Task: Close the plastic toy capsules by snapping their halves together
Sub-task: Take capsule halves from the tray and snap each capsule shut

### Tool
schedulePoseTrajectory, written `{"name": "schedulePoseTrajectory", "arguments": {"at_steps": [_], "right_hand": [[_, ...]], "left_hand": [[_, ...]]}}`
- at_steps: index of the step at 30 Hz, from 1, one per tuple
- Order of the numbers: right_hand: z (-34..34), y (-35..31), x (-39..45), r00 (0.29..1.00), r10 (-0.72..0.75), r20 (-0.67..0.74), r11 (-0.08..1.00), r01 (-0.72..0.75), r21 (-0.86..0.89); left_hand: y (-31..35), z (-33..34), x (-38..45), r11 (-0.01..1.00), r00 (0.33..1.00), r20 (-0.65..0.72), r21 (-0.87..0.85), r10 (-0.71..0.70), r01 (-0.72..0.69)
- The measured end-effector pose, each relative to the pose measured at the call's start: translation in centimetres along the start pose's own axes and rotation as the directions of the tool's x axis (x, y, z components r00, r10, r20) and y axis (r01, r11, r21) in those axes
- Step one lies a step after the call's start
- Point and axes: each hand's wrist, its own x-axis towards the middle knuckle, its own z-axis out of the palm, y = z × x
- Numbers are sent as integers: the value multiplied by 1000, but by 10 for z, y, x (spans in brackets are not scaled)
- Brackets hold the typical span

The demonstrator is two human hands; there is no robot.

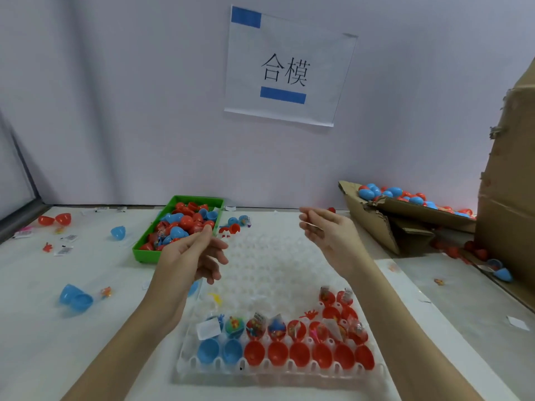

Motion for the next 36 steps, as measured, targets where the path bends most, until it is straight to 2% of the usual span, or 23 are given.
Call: {"name": "schedulePoseTrajectory", "arguments": {"at_steps": [2,4,7,10,12,17,21,31,34,36], "right_hand": [[0,5,-22,993,-109,50,943,119,-311],[2,5,-39,975,-183,123,862,219,-456],[-2,5,-47,945,-205,254,700,322,-637],[-12,9,-45,928,-118,354,465,366,-806],[-22,7,-42,929,-50,367,310,363,-878],[-54,-12,-39,938,153,311,158,288,-945],[-62,-14,-40,919,271,285,102,267,-958],[-56,4,-33,937,216,276,72,267,-961],[-61,-6,-34,948,132,290,120,275,-954],[-61,-14,-35,954,-16,299,226,295,-928]], "left_hand": [[0,-1,1,1000,1000,-9,13,9,-8],[-2,-3,2,999,1000,-22,34,12,-12],[-6,-5,5,995,999,-31,102,11,-8],[-12,-7,8,970,999,-47,243,26,-14],[-16,-7,9,954,998,-56,299,35,-17],[-18,-8,11,956,997,-75,292,36,-13],[-17,-5,10,963,998,-48,269,28,-14],[-18,1,6,954,1000,7,299,8,-10],[-15,3,3,951,999,29,306,34,-41],[-12,5,-2,942,993,66,317,94,-110]]}}
